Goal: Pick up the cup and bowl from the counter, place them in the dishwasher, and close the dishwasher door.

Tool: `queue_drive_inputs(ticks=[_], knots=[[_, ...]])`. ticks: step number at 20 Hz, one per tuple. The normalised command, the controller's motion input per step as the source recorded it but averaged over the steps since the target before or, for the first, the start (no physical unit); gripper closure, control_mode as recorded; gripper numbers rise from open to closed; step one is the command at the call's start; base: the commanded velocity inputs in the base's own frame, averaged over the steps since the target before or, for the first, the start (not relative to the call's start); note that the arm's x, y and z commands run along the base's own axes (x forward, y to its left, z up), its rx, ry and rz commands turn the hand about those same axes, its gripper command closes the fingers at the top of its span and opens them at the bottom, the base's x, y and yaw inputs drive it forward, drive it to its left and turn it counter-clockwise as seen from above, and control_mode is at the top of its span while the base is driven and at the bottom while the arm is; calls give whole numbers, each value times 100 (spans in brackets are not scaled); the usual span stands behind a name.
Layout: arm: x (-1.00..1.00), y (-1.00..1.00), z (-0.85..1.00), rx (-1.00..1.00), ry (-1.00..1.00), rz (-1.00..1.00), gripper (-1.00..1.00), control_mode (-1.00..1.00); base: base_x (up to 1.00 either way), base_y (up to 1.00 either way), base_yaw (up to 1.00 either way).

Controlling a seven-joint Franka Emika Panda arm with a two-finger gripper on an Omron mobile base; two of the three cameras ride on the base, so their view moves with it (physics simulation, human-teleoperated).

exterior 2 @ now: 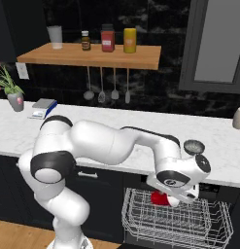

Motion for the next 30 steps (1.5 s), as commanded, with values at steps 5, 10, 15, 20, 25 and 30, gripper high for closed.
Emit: queue_drive_inputs(ticks=[5, 10, 15, 20, 25, 30], knots=[[3, 19, -58, 4, -2, 8, 100, -100, 0, 0, 0], [7, 0, -59, 1, -5, 1, 100, -100, 0, 0, 0], [3, 0, -33, 13, -21, 0, 100, -100, 0, 0, 0], [2, 2, -23, 10, -16, 0, 100, -100, 0, 0, 0], [4, 10, -23, 0, 0, 1, 100, -100, 0, 0, 0], [0, 6, -18, 1, 0, 3, 100, -100, 0, 0, 0]])
